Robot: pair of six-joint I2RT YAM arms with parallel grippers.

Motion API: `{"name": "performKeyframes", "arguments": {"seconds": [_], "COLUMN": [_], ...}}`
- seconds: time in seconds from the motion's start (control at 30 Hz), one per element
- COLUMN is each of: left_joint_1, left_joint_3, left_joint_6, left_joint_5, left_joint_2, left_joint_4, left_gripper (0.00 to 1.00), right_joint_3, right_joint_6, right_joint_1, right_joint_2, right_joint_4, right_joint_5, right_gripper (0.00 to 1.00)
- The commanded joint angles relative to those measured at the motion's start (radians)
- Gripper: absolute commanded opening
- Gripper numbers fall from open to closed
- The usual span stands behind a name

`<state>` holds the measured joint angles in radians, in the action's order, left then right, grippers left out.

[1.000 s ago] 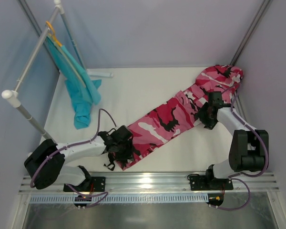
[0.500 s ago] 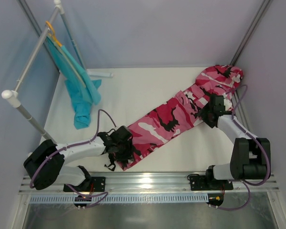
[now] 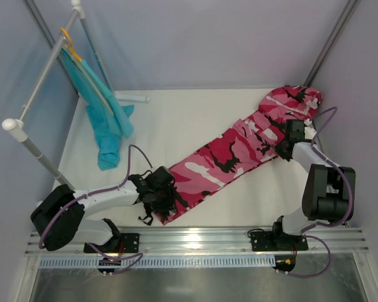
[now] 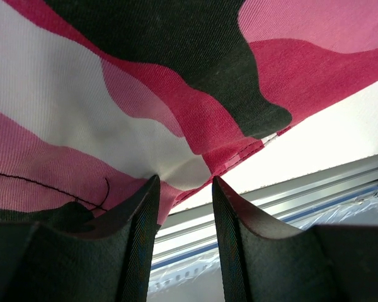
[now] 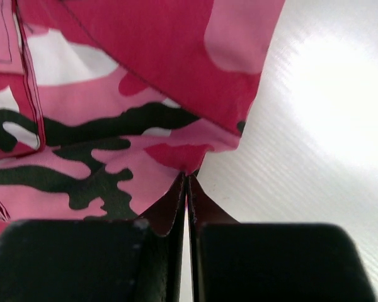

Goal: Place the trousers on the hanger
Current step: Fold the trousers

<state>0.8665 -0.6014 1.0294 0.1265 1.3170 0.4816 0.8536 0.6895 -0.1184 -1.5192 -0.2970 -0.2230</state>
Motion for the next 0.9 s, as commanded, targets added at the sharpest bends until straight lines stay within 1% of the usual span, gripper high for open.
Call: {"name": "performKeyframes", "arguments": {"seconds": [0.0, 0.13, 0.17, 0.23, 0.27, 0.3, 0.33, 0.37, 0.4, 0.43, 0.47, 0.53, 0.57, 0.63, 0.67, 0.8, 0.87], "left_joint_1": [0.006, 0.006, 0.006, 0.006, 0.006, 0.006, 0.006, 0.006, 0.006, 0.006, 0.006, 0.006, 0.008, 0.000, -0.001, -0.004, -0.015], "left_joint_3": [0.045, 0.031, 0.023, 0.002, -0.035, -0.069, -0.101, -0.182, -0.220, -0.254, -0.311, -0.336, -0.336, -0.311, -0.308, -0.331, -0.369], "left_joint_6": [0.000, 0.000, 0.001, -0.008, -0.015, -0.023, -0.038, -0.046, -0.057, -0.071, -0.077, -0.080, -0.078, -0.078, -0.081, -0.101, -0.115], "left_joint_5": [-0.056, -0.068, -0.067, -0.057, -0.057, -0.064, -0.073, -0.080, -0.100, -0.109, -0.117, -0.117, -0.146, -0.150, -0.142, -0.131, -0.136], "left_joint_2": [0.014, 0.022, 0.022, 0.010, 0.004, -0.002, -0.008, -0.009, -0.007, 0.005, 0.014, 0.037, 0.072, 0.122, 0.190, 0.333, 0.376], "left_joint_4": [0.098, 0.121, 0.126, 0.133, 0.143, 0.162, 0.182, 0.230, 0.251, 0.270, 0.290, 0.287, 0.275, 0.226, 0.213, 0.160, 0.160], "left_gripper": [0.40, 0.40, 0.40, 0.41, 0.41, 0.43, 0.45, 0.46, 0.48, 0.48, 0.49, 0.49, 0.49, 0.49, 0.49, 0.47, 0.47], "right_joint_3": [0.071, 0.110, 0.110, 0.102, 0.101, 0.105, 0.110, 0.130, 0.140, 0.163, 0.174, 0.200, 0.209, 0.234, 0.240, 0.303, 0.300], "right_joint_6": [-0.047, -0.071, -0.071, -0.077, -0.102, -0.116, -0.133, -0.155, -0.180, -0.189, -0.199, -0.214, -0.214, -0.226, -0.232, -0.268, -0.269], "right_joint_1": [-0.050, -0.055, -0.055, -0.055, -0.055, -0.055, -0.058, -0.059, -0.064, -0.070, -0.075, -0.079, -0.082, -0.083, -0.083, -0.083, -0.083], "right_joint_2": [-0.021, -0.061, -0.065, -0.064, -0.056, -0.047, -0.027, -0.019, -0.010, 0.004, 0.007, 0.013, 0.002, -0.022, -0.066, -0.169, -0.179], "right_joint_4": [0.016, 0.012, 0.012, 0.006, -0.010, -0.025, -0.043, -0.072, -0.085, -0.094, -0.105, -0.103, -0.097, -0.076, -0.056, -0.090, -0.091], "right_joint_5": [-0.072, 0.006, 0.029, 0.065, 0.098, 0.112, 0.137, 0.184, 0.206, 0.209, 0.255, 0.280, 0.283, 0.287, 0.293, 0.261, 0.234], "right_gripper": [0.04, 0.04, 0.06, 0.13, 0.16, 0.22, 0.25, 0.27, 0.33, 0.36, 0.39, 0.46, 0.47, 0.52, 0.54, 0.54, 0.54]}}
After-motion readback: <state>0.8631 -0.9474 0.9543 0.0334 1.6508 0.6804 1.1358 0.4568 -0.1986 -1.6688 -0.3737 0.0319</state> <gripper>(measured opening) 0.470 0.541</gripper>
